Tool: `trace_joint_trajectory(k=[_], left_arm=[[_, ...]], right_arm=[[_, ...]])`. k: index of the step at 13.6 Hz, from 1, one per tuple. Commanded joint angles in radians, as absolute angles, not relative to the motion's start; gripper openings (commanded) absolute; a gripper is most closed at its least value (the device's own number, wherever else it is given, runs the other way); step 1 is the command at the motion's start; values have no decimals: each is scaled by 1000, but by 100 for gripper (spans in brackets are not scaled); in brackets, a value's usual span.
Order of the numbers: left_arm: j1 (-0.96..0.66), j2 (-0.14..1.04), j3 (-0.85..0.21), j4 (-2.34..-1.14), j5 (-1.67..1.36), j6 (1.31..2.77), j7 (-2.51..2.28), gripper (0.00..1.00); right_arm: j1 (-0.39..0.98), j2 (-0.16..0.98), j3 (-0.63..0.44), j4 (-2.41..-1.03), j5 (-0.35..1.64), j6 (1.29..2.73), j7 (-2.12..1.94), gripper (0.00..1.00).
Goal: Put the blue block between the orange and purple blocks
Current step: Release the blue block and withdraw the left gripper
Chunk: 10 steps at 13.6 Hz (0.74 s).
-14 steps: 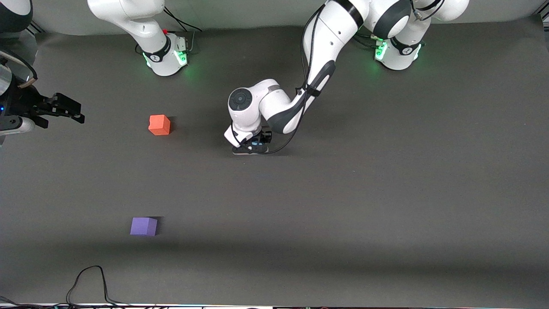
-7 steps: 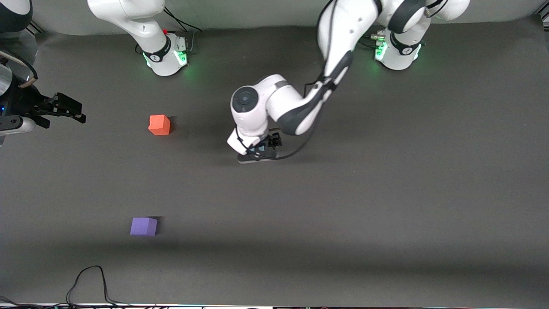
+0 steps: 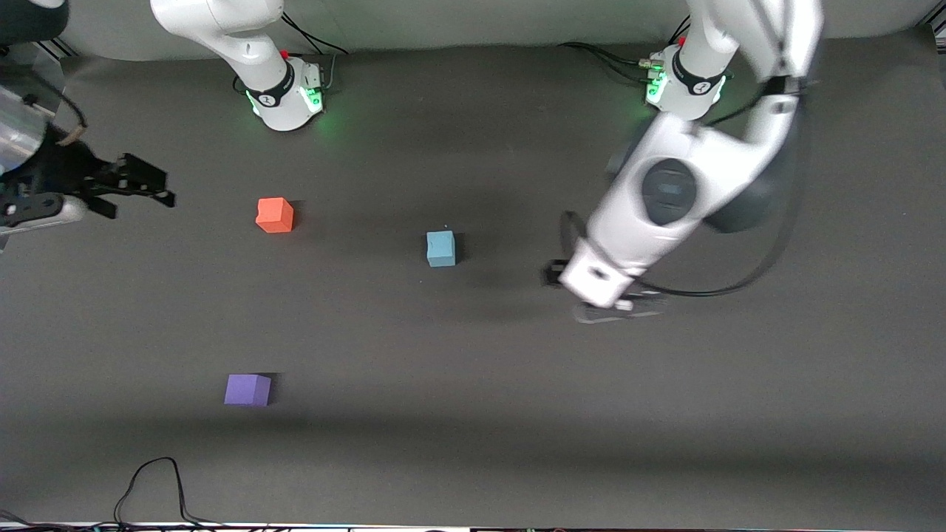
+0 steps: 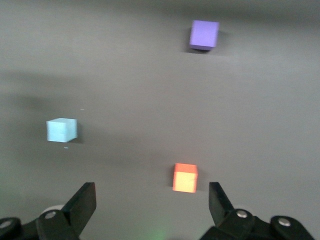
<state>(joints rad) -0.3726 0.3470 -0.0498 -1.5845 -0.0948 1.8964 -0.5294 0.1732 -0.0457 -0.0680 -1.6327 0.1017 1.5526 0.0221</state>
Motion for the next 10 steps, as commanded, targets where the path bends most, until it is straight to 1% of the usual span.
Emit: trace_joint_trajectory(k=[1,3,6,8,10], left_arm=[[-205,166,-60,-1834,-121,1919,-283,100],[-99,106,-57,-1864,-106,1876,-148,100],[6,26,-54,-1855,-69,1792,-17,100],[37,-14,-52,-1839,-64,1757,24,100],[37,-34,-51,-1798,-40,1703,25,100]], right_arm=[[367,-38,-67,-1600,103,1548,298,100],[513,9,-67,-1548,104,1548,478,100],[708,78,-67,-1490,109,1551,644,100],[761,119,-67,-1460,113,1551,685,100],[793,132,-67,-1469,110,1557,680,100]])
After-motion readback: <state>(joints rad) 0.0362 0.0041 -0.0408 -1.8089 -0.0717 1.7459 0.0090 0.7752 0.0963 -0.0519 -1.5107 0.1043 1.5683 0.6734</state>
